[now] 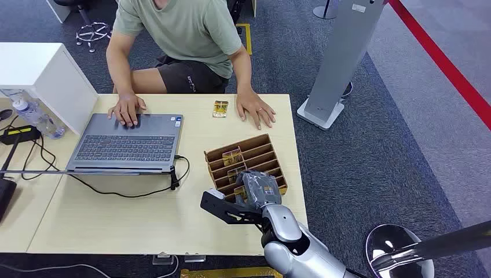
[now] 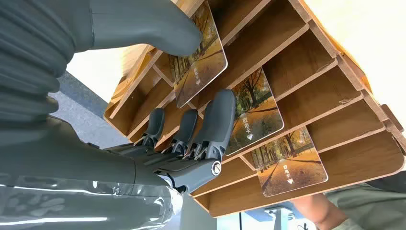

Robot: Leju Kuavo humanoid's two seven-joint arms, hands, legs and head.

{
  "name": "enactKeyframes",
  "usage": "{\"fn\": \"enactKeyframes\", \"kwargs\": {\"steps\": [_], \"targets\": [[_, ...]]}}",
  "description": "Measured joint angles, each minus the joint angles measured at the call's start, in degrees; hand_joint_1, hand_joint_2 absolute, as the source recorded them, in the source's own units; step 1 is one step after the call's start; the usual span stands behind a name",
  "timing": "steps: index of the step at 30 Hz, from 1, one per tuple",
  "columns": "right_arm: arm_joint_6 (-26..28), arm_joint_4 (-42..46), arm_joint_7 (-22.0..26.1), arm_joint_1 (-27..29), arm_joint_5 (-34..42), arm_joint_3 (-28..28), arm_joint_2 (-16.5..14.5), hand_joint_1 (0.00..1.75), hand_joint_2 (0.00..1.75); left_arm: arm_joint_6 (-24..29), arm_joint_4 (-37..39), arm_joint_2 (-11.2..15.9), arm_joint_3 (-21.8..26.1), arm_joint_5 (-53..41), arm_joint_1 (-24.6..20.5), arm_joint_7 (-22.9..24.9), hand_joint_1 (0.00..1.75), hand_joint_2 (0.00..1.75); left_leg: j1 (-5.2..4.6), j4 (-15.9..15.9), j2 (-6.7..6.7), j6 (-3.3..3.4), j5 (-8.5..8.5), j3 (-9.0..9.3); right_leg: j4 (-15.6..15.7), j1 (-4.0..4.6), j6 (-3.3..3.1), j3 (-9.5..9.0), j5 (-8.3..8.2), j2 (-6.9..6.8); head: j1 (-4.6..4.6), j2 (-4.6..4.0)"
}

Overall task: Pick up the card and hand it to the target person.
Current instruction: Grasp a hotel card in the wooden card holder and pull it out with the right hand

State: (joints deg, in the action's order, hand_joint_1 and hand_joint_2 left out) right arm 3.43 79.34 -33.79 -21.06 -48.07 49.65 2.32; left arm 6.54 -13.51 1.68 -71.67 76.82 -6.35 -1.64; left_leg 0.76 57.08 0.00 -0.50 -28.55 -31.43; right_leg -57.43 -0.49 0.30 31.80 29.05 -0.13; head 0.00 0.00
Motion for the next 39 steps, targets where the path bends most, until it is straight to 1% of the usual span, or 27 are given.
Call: {"fn": "enactKeyframes", "kwargs": {"steps": [4, 8, 14, 39], "targets": [[0.00, 0.00, -0.03, -0.02, 0.07, 0.03, 0.00, 0.90, 1.75, 0.07, 0.00, 0.00, 0.00, 0.00, 0.00, 0.00, 0.00, 0.00, 0.00, 0.00, 0.00, 0.00, 0.00, 0.00, 0.00, 0.00, 0.00, 0.00, 0.00, 0.00, 0.00, 0.00], [-0.02, -0.01, -0.26, -0.01, 0.19, 0.08, 0.00, 0.99, 1.75, 0.15, 0.00, 0.00, 0.01, -0.01, 0.00, -0.02, 0.00, 0.00, 0.00, 0.00, 0.00, 0.00, 0.00, 0.00, 0.00, 0.00, 0.00, 0.00, 0.00, 0.00, 0.01, 0.00], [-0.38, -0.02, -0.46, -0.01, 0.31, 0.16, 0.00, 0.93, 1.75, 0.21, 0.00, 0.00, 0.02, -0.01, 0.00, -0.01, 0.00, 0.00, 0.00, 0.00, 0.00, 0.00, 0.00, 0.00, 0.00, 0.00, 0.00, 0.00, 0.00, 0.00, 0.00, 0.00], [-0.92, -0.07, -0.52, 0.01, 0.51, 0.37, -0.01, 0.98, 1.75, 0.77, 0.00, 0.00, 0.09, 0.01, 0.00, 0.19, 0.00, 0.00, 0.00, 0.00, 0.00, 0.00, 0.00, 0.00, 0.00, 0.00, 0.00, 0.00, 0.00, 0.00, 0.01, 0.00]]}}
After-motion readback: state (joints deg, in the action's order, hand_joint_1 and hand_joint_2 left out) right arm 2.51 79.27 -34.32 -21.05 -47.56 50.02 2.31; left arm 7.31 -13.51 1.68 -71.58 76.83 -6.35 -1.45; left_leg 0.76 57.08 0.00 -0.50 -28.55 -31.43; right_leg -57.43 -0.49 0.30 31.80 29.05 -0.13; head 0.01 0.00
